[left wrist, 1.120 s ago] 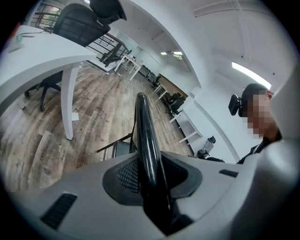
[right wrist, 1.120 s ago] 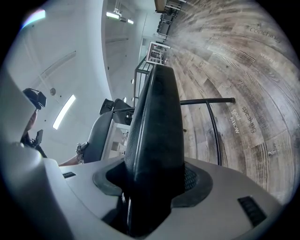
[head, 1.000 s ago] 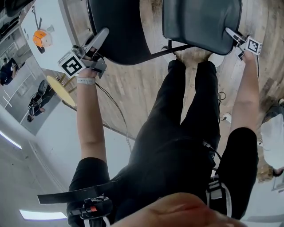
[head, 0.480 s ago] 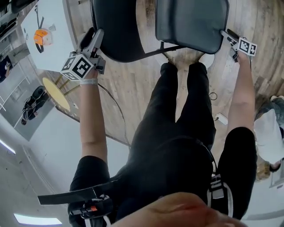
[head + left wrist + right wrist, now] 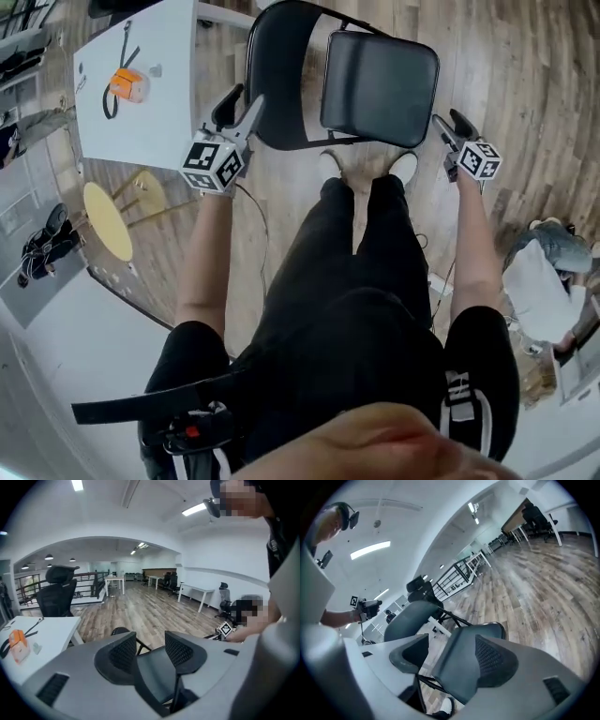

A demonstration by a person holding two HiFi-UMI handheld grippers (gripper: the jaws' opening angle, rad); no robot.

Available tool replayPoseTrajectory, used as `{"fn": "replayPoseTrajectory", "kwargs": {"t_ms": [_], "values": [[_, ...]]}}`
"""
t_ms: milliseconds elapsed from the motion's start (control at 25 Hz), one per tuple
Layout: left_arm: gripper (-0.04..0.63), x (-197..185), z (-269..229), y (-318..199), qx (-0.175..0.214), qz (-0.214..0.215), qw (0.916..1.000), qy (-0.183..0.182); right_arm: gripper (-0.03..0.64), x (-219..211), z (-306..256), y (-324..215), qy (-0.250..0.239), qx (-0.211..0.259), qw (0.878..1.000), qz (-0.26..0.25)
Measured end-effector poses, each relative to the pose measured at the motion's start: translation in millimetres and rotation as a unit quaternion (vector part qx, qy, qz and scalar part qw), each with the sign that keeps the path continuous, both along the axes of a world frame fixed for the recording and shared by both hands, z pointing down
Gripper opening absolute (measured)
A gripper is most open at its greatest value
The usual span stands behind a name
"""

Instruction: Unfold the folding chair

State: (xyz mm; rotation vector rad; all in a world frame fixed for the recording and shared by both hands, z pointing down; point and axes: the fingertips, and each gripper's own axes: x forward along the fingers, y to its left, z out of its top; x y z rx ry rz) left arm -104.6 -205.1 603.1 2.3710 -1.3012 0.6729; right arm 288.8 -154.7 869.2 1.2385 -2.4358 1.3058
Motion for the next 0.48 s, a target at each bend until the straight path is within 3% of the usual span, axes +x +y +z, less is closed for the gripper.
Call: {"fn": "replayPoseTrajectory", "kwargs": {"t_ms": [160, 240, 480], "values": [[0.192, 45.9, -43.7, 15.2, 0.033, 0.061, 0.9963, 0.050, 0.311, -25.7, -116.8, 8.8, 0.023, 0.076, 0.997, -0.004], [0.192, 66.0, -67.8, 30.4, 0.056, 0.098, 0.9916, 0.063, 0.264, -47.4, -175.1, 21.0, 0.030, 0.113, 0.993, -0.010], [0.192, 120.1, -133.4, 82.4, 0.085, 0.196, 0.9686, 0.127, 0.249, -112.7, -321.2, 59.8, 0.023, 0.206, 0.977, -0.046]]}}
